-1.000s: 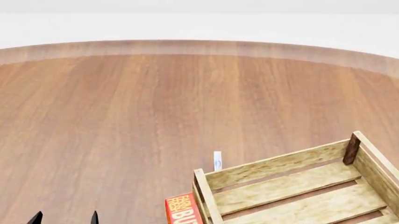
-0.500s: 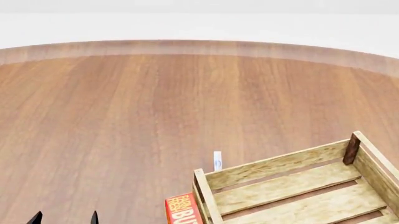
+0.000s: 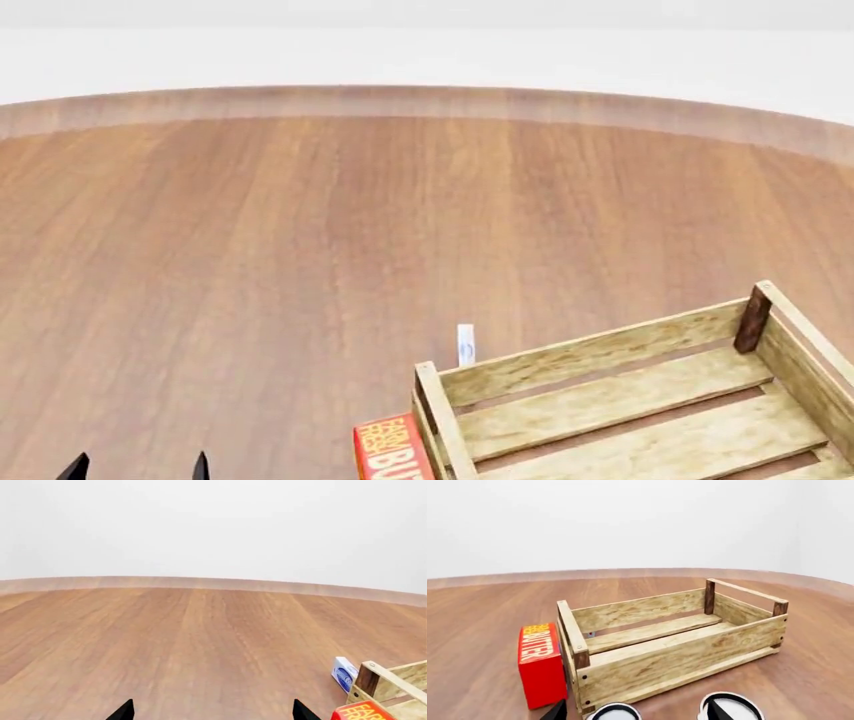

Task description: Pick up the tomato sauce, and put it in the wooden tray.

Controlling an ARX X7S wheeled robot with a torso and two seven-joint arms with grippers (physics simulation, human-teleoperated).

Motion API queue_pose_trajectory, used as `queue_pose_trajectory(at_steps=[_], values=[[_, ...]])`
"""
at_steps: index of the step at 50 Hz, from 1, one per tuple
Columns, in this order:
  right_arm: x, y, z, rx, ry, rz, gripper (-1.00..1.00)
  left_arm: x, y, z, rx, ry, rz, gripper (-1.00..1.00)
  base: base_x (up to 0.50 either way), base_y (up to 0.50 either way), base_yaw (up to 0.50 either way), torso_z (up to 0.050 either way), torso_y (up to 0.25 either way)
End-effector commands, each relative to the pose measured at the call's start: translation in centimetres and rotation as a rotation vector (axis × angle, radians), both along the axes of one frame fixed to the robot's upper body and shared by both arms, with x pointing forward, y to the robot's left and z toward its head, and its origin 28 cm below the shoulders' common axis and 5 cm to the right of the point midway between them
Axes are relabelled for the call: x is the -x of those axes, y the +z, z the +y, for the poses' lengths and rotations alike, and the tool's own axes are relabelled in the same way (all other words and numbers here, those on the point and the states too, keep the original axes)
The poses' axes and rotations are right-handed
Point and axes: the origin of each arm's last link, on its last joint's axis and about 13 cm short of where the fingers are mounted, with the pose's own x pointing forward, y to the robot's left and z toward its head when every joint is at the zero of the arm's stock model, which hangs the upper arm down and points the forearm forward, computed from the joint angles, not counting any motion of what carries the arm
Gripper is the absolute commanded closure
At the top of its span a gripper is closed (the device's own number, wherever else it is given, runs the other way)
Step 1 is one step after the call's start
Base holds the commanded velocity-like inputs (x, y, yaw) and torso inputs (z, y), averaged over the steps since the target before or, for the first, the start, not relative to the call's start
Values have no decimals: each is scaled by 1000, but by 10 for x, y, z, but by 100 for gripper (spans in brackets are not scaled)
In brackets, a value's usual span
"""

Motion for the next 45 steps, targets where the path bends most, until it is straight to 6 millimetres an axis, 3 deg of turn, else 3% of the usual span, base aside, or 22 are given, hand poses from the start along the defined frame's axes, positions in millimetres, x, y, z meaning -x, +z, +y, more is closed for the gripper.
queue_pose_trajectory(at_steps=[1,22,45], values=[[3,-10,2,-12,-7,30,-100,0,0,0,-3,0,0,-100,0,0,0,0,0],[-13,-35,7,1,59,159,-100,0,1,0,-7,0,-1,-100,0,0,0,0,0],[-25,-41,8,18,55,187,-100,0,0,0,-7,3,0,-100,0,0,0,0,0]])
